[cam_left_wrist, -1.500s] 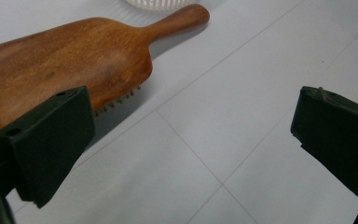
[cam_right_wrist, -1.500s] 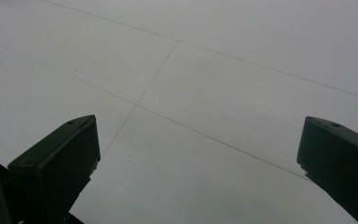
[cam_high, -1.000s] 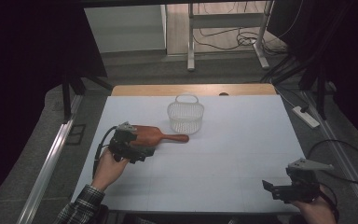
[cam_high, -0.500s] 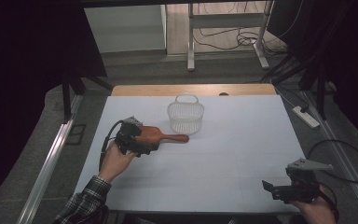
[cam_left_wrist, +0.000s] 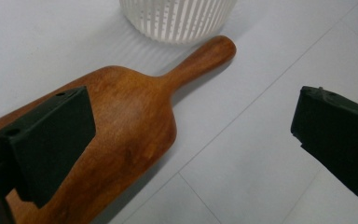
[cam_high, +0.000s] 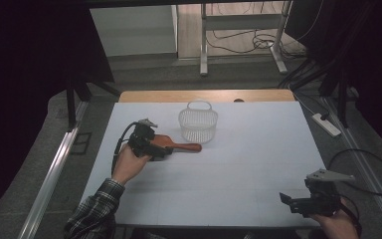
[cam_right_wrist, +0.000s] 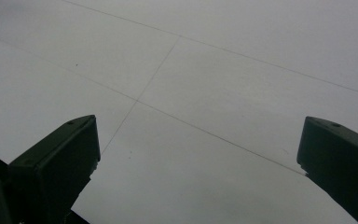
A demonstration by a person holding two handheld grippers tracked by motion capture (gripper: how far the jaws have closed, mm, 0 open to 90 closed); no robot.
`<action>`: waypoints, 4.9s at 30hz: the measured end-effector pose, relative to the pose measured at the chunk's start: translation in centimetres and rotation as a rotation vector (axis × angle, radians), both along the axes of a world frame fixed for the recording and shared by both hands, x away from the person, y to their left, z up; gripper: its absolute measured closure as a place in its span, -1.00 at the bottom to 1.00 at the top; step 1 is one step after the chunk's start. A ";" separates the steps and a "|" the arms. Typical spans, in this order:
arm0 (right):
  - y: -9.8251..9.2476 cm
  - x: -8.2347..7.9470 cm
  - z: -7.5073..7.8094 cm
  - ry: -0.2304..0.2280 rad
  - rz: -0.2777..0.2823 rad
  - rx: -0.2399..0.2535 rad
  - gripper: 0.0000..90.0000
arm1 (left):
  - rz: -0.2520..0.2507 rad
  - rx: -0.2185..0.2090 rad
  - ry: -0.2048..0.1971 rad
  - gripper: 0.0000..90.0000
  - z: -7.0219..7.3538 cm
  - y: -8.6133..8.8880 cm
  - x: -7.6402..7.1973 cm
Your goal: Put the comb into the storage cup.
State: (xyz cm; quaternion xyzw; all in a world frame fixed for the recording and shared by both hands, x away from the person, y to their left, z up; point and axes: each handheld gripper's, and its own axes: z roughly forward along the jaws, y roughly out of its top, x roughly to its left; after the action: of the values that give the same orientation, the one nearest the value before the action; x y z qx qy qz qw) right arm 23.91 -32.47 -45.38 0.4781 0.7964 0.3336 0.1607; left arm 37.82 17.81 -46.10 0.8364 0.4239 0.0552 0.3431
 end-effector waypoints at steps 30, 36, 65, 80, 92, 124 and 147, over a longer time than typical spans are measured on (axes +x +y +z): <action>0.0 0.0 0.0 0.006 0.004 -0.005 -1.00 | 0.019 0.056 0.017 -1.00 -0.4 -1.0 4.3; 0.0 0.0 0.0 0.008 0.005 -0.005 -1.00 | 0.025 0.067 0.025 -1.00 -0.5 -1.0 4.9; 0.0 0.0 -0.1 0.017 0.008 -0.012 -1.00 | 0.080 0.123 0.046 -0.02 -0.1 -0.9 7.4; 0.0 0.1 -0.2 0.023 0.003 -0.016 -1.00 | 0.085 0.084 0.061 0.97 -0.3 -0.7 8.3; 0.1 0.1 -0.2 0.026 0.001 -0.025 -0.99 | 0.149 0.107 0.098 0.97 -2.6 -0.5 8.7; 0.1 -0.1 -0.2 0.025 -0.008 -0.039 -0.96 | 0.088 0.148 0.129 0.98 -3.5 -2.1 6.9; 0.1 -0.2 -0.2 0.022 -0.007 -0.043 -0.96 | 0.020 0.116 0.153 0.98 -3.6 -2.5 3.9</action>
State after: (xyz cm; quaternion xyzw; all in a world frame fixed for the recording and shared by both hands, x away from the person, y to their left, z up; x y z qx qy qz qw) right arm 23.72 -32.35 -45.57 0.4811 0.8033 0.3107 0.1633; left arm 41.67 15.35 -49.72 0.8524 0.4533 0.0189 0.2599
